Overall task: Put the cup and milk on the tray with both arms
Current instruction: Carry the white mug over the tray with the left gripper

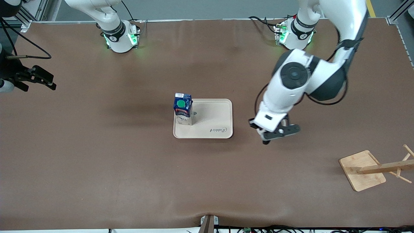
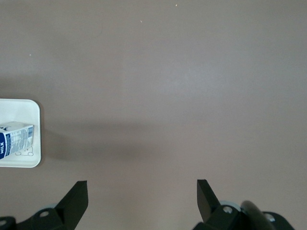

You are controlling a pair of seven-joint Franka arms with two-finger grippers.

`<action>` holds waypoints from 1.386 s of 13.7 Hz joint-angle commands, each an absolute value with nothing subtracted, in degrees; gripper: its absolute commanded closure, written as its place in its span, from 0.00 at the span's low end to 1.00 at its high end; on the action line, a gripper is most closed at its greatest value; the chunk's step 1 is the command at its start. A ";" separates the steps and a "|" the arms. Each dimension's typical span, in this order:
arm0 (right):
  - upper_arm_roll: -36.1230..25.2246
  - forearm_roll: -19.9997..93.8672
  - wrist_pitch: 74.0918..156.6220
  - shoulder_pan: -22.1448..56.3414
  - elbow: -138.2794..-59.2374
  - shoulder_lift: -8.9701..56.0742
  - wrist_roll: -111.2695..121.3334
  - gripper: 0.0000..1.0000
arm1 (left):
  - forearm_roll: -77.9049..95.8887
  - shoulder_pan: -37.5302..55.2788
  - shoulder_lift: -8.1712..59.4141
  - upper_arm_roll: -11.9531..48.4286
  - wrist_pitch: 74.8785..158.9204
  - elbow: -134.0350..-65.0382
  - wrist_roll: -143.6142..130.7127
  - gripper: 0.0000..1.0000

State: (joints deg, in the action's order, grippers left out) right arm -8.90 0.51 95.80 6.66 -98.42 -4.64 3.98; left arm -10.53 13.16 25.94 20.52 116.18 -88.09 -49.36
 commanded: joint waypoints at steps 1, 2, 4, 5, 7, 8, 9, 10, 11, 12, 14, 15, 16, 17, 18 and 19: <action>-7.82 -0.44 95.10 4.31 -95.71 -1.76 5.01 0.00 | -11.95 18.88 32.23 18.90 114.26 -80.36 -54.83 1.00; -7.82 -0.53 95.01 4.13 -95.80 -1.67 4.92 0.00 | -11.95 20.98 34.17 18.81 114.26 -78.85 -57.28 1.00; -7.82 -0.26 95.01 3.95 -95.71 -1.23 5.53 0.00 | -11.87 24.07 36.38 17.67 114.35 -78.49 -63.61 1.00; -7.82 -0.35 95.01 3.96 -95.54 -1.32 6.23 0.00 | -11.87 25.21 37.17 17.58 114.52 -78.40 -64.50 1.00; -7.91 -0.44 95.01 3.87 -94.75 -1.23 6.77 0.00 | -11.78 26.27 39.01 17.67 115.31 -78.31 -67.40 1.00; -7.91 -0.61 94.66 3.78 -94.66 -1.14 6.68 0.00 | -11.95 28.02 40.15 17.58 116.27 -78.05 -68.80 1.00; -7.91 -0.62 94.57 3.69 -94.40 -0.97 6.68 0.00 | -11.95 29.60 41.04 16.80 116.98 -78.05 -70.38 1.00; -7.91 -0.62 94.66 3.78 -93.79 -0.97 6.59 0.00 | -11.87 31.45 41.57 15.13 117.33 -78.05 -71.36 1.00; -7.91 -0.62 94.66 3.87 -92.82 -0.97 6.59 0.00 | -11.78 33.38 42.01 14.07 117.59 -78.05 -71.89 1.00; -7.91 -0.53 94.66 3.78 -92.12 -0.97 6.59 0.00 | -11.86 34.36 42.71 13.28 117.68 -78.05 -73.20 1.00; -7.91 -0.53 94.66 3.78 -92.02 -0.97 6.59 0.00 | -11.95 35.77 44.38 13.10 119.43 -78.13 -75.23 1.00; -7.91 -0.35 94.66 3.78 -91.67 -0.97 6.59 0.00 | -11.95 35.95 45.17 13.10 119.97 -78.13 -75.58 1.00; -7.91 -0.35 94.66 3.78 -91.58 -0.97 6.59 0.00 | -11.95 35.95 45.35 13.10 120.06 -78.22 -75.59 1.00; -7.91 -0.35 94.66 3.78 -91.50 -0.97 6.59 0.00 | -12.30 35.95 45.35 13.10 120.06 -78.31 -75.59 1.00; -7.91 -0.35 94.66 3.78 -91.49 -0.97 6.50 0.00 | -13.70 35.95 45.35 13.18 119.97 -78.40 -75.59 1.00; -7.91 -0.53 94.57 3.69 -91.49 -0.97 6.50 0.00 | -15.28 35.95 45.35 13.18 119.97 -78.49 -75.50 1.00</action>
